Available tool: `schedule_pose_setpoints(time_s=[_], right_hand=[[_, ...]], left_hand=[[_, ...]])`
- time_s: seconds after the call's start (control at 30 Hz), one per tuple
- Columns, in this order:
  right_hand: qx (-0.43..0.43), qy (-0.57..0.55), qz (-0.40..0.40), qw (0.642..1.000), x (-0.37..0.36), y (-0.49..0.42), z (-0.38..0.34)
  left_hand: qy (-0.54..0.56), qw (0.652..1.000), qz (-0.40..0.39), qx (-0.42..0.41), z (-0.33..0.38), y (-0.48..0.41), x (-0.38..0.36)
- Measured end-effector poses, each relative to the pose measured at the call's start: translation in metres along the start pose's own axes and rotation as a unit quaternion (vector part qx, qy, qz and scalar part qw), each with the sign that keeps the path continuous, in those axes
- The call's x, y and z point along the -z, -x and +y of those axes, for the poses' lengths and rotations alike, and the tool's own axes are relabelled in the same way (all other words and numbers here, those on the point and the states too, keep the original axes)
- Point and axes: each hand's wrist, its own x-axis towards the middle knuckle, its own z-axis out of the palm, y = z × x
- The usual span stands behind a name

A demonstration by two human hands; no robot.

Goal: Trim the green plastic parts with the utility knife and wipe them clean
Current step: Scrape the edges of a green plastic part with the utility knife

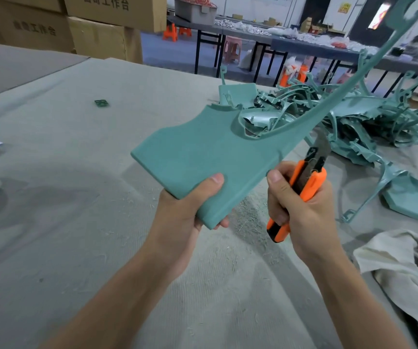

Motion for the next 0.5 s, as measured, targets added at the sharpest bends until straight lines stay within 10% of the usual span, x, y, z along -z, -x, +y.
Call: schedule_pose_setpoints(time_s=[0.5], right_hand=[[-0.044, -0.019, 0.050, 0.998, -0.0001, -0.0044, 0.0001]], left_hand=[[-0.045, 0.997, 0.027, -0.054, -0.0050, -0.0003, 0.0003]])
